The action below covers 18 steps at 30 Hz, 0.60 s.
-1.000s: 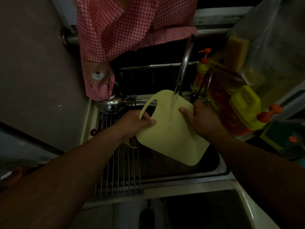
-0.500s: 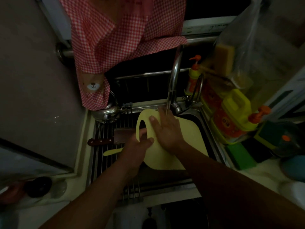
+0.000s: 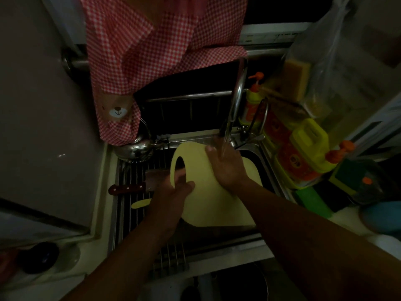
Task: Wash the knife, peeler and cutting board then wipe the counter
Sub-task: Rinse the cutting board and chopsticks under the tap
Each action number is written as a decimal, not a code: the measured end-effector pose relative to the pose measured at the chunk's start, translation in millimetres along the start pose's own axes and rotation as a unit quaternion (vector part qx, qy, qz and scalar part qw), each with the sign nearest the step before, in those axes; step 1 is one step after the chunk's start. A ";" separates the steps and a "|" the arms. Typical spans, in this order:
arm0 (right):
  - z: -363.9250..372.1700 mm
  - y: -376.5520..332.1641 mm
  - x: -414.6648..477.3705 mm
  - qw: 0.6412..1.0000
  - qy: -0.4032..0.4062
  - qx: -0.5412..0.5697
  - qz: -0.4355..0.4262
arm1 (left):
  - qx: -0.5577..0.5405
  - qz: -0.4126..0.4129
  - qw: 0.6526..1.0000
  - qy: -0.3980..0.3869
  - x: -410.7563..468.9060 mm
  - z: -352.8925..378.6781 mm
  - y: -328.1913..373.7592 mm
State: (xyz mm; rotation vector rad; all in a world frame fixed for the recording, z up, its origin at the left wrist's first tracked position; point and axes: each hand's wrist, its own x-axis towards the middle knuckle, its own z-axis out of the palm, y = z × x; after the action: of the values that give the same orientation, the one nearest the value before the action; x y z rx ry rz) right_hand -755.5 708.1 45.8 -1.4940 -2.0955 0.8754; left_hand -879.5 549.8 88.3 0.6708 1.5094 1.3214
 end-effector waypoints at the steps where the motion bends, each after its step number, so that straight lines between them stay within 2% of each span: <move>1: -0.1 9.1 0.0 1.000 0.006 -0.006 0.010 | -0.003 0.002 1.000 0.001 1.2 -5.3 0.9; 3: -1.5 32.7 -2.8 0.999 0.006 -0.013 0.041 | -0.009 0.001 1.000 -0.001 3.9 -17.8 3.7; 6: -11.4 70.3 -13.2 0.990 -0.013 -0.029 0.136 | -0.028 -0.009 1.000 -0.005 8.8 -39.1 8.8; 8: -10.1 73.8 -20.4 0.986 -0.002 -0.056 0.158 | -0.031 -0.021 0.999 -0.003 12.7 -46.0 8.5; 10: 2.8 48.5 -27.1 0.992 0.013 -0.057 0.116 | -0.038 -0.028 0.999 0.012 17.3 -41.8 5.4; 15: 34.2 -12.0 -42.2 0.995 -0.043 -0.067 -0.060 | -0.063 -0.036 0.996 0.058 27.4 -17.9 -3.0; 18: 10.7 34.9 -42.4 0.992 -0.071 -0.098 -0.043 | -0.073 -0.039 0.994 0.076 28.7 -16.8 -5.6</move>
State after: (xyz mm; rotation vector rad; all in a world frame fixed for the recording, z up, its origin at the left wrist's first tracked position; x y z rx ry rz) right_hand -724.7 673.3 14.7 -1.4600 -2.3927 0.7837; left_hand -904.2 566.7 72.8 0.4218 1.5269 1.4329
